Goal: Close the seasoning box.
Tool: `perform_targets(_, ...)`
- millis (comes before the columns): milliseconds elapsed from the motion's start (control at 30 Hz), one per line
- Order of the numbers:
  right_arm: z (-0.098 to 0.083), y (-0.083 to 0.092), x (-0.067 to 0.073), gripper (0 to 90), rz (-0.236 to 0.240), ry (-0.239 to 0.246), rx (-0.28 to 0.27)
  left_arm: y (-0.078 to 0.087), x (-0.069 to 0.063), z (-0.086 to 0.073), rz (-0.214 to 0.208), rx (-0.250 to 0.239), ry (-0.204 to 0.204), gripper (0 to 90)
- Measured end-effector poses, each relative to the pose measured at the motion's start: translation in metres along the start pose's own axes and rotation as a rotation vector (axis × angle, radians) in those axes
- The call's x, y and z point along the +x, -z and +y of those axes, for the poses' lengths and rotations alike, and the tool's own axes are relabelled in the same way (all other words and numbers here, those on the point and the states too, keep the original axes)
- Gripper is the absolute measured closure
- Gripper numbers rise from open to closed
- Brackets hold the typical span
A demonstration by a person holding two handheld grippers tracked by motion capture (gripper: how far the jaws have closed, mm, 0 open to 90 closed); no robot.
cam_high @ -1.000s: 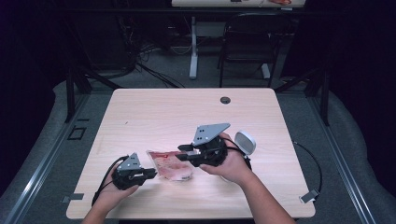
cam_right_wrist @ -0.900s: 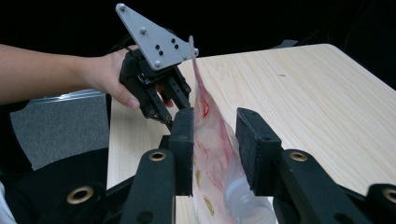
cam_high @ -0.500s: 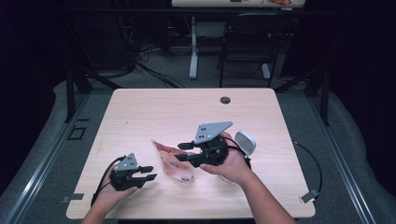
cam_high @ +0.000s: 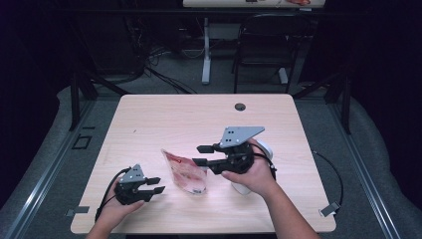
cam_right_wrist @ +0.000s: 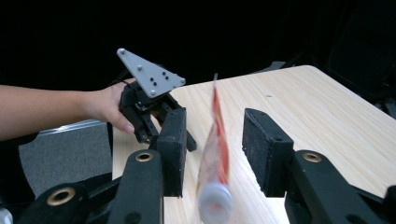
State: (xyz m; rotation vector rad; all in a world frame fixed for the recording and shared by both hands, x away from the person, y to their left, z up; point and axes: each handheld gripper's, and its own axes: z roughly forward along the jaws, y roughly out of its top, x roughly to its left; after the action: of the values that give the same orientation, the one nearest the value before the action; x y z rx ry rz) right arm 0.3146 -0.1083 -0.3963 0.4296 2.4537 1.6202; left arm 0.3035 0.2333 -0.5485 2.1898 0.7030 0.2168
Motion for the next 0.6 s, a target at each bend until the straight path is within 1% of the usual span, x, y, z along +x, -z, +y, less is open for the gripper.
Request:
perform_targets(200,-0.007,0.022,-0.008,60.1,-0.059,-0.028,-0.019,0.004,0.003,-0.004,0.024,0.004,0.018,59.9)
perform_targets(333,-0.014,0.039,-0.014,60.7,-0.119,-0.056,-0.032,0.007,0.005,-0.006,0.030,-0.002,0.032,59.2)
perform_targets(400,-0.019,0.049,-0.019,61.8,-0.158,-0.075,-0.034,0.007,0.005,-0.007,0.036,0.000,0.035,59.0)
perform_targets(433,-0.021,0.053,-0.020,63.4,-0.169,-0.080,-0.037,0.007,0.005,-0.007,0.038,-0.001,0.036,58.9)
perform_targets(500,-0.025,0.063,-0.024,64.9,-0.206,-0.091,-0.040,0.007,0.005,-0.007,0.040,0.000,0.036,58.8)
perform_targets(567,-0.030,0.074,-0.029,66.9,-0.231,-0.113,-0.049,0.007,0.005,-0.007,0.042,-0.002,0.040,58.3)
perform_targets(600,-0.031,0.078,-0.031,68.0,-0.246,-0.112,-0.045,0.008,0.005,-0.007,0.043,-0.004,0.046,58.3)
